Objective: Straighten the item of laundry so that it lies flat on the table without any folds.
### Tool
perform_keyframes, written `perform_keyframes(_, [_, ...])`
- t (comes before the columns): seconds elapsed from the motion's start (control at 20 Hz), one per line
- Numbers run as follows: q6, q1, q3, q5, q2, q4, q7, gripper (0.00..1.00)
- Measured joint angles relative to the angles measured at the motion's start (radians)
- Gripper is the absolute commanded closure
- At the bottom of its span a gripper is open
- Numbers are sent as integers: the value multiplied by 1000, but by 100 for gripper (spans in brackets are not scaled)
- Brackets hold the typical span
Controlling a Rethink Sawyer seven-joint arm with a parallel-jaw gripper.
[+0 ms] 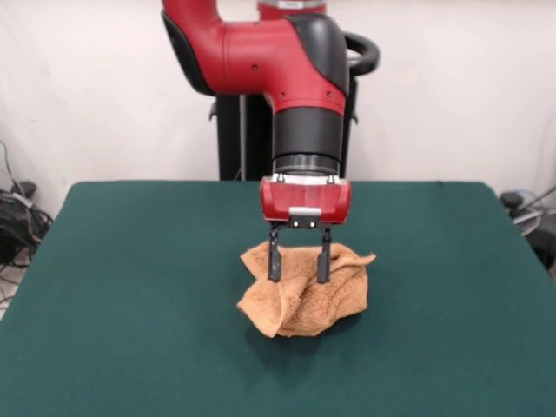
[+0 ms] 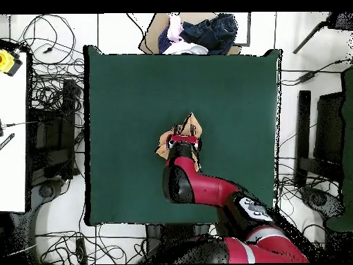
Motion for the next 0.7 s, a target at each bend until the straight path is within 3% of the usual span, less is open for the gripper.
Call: perform_keyframes(0.7, [0,0,0,-27,61,-40,0,0])
